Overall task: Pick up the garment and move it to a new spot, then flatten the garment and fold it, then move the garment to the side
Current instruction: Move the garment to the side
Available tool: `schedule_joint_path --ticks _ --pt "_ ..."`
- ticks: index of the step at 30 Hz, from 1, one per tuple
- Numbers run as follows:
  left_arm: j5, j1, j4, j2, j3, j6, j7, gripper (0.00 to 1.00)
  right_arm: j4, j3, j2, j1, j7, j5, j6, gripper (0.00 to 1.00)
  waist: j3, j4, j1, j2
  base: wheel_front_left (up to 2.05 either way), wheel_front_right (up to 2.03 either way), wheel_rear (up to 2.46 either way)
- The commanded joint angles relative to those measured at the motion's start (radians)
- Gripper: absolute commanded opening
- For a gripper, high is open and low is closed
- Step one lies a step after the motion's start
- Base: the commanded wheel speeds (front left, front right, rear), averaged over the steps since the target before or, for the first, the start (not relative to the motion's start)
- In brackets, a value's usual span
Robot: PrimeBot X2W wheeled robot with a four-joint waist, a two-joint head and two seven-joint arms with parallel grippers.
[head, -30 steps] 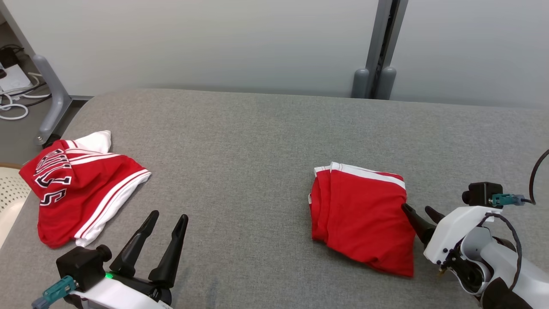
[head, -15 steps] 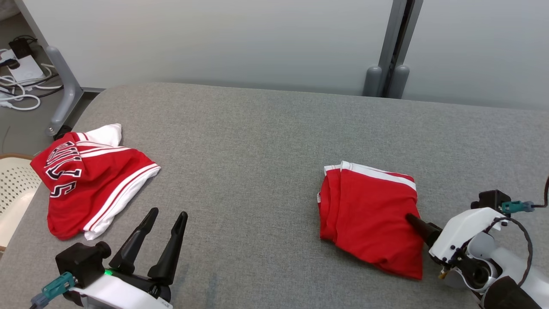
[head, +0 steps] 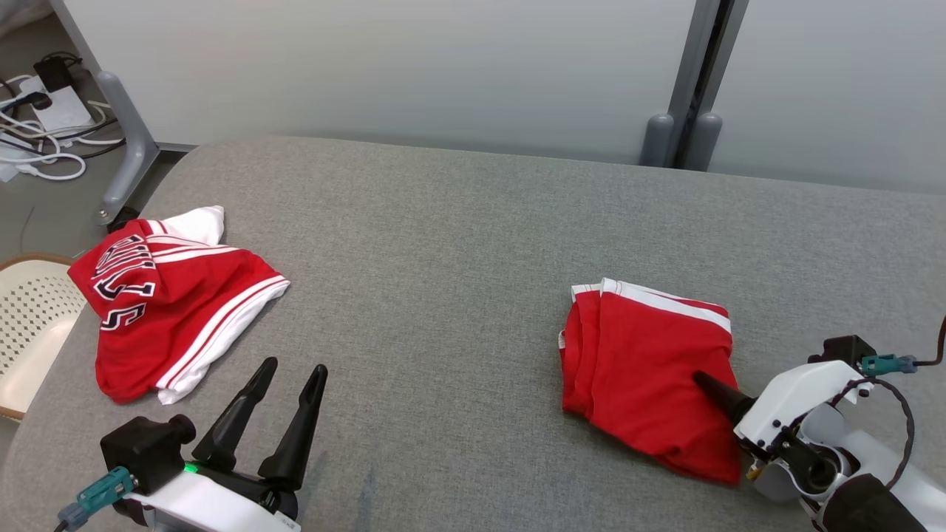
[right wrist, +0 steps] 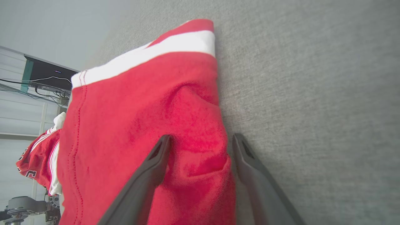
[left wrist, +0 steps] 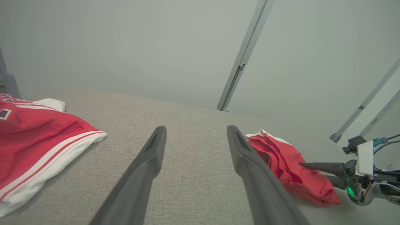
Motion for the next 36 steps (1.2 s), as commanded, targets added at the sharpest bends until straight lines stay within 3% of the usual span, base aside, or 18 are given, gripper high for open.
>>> schedule_joint_path --ticks 1,5,6,8,11,13,27,36 --pt "0.000 -0.021 0.005 -0.002 0.000 -0.002 -0.003 1.00 0.015 0.001 0.016 0.002 0.008 0.007 0.000 1.00 0.002 0.005 0.0000 -0.0001 0.00 0.00 0.00" --pt "-0.001 -0.024 0.007 -0.002 0.000 -0.003 -0.003 1.00 0.024 0.000 0.026 -0.006 0.004 0.006 0.000 1.00 0.002 0.015 0.0000 -0.0001 0.00 0.00 0.00" --pt "-0.001 -0.023 0.007 -0.002 0.000 -0.003 -0.004 1.00 0.025 -0.002 0.026 -0.009 0.003 0.007 0.000 0.87 0.001 0.017 0.0000 -0.0001 0.00 0.00 0.00" --pt "-0.001 -0.021 0.008 -0.003 0.001 -0.001 -0.004 1.00 0.022 -0.003 0.022 -0.015 0.003 0.005 0.000 0.48 -0.001 0.020 0.0000 -0.0001 0.00 0.00 0.00" --pt "-0.002 -0.019 0.010 -0.005 -0.001 0.000 -0.005 1.00 0.011 -0.001 0.010 -0.022 -0.007 -0.005 0.000 0.07 -0.005 0.021 0.0000 -0.0001 0.00 0.00 0.00" --pt "-0.003 -0.016 0.011 -0.006 0.001 0.003 -0.005 1.00 0.005 0.005 0.001 -0.028 -0.013 -0.014 0.000 0.00 -0.007 0.020 0.0000 -0.0001 0.00 0.00 0.00" --pt "0.022 -0.022 -0.019 -0.003 -0.007 -0.008 -0.004 1.00 -0.075 0.069 -0.060 -0.101 -0.076 -0.123 0.000 0.00 0.013 -0.054 0.0000 -0.0001 0.00 0.00 0.00" --pt "0.048 -0.069 -0.041 0.012 -0.019 -0.020 0.002 1.00 -0.080 0.130 -0.125 -0.232 -0.039 -0.218 0.000 0.00 0.079 -0.140 0.0000 -0.0001 0.00 0.00 0.00"
